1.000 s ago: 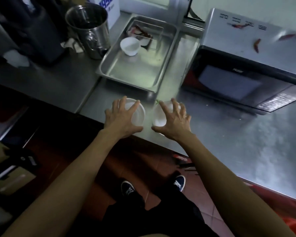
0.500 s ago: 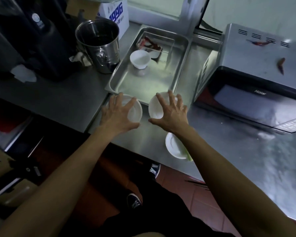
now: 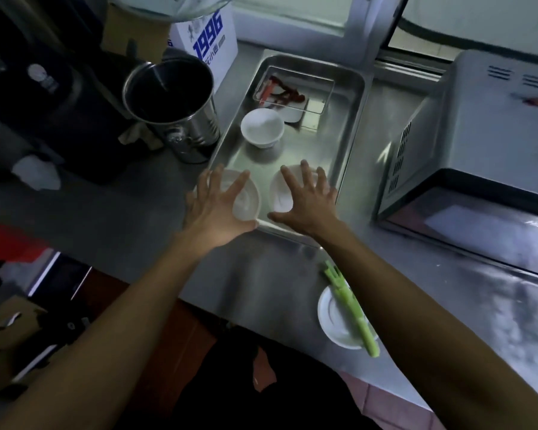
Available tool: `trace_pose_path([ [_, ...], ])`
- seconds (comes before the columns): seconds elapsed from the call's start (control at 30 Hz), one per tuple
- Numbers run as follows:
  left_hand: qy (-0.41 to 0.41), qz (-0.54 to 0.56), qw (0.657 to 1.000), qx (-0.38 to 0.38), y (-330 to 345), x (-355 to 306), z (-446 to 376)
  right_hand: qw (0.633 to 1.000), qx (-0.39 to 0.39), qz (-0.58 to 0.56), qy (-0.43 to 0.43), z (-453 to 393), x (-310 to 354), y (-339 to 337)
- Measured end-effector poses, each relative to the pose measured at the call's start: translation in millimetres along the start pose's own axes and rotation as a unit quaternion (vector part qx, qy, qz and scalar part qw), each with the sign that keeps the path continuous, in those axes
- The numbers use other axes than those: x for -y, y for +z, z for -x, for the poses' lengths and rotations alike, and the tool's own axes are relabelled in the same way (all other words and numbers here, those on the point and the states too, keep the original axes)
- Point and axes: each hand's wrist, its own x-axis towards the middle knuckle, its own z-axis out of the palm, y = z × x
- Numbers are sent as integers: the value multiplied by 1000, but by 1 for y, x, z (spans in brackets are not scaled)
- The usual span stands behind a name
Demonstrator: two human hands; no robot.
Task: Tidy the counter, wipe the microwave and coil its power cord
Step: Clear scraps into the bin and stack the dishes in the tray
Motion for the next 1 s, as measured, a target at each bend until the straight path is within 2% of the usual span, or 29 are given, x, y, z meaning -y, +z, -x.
trace_pose_path([
  [0.4,57,29,995,77,18,28,-79,995,66,26,70,-60,11,41],
  [0.7,104,45,989,99,17,41,-108,991,91,-3,100,-88,23,54],
  [1.0,126,29,988,89,19,39,-112,995,45,-12,89,-84,14,59],
])
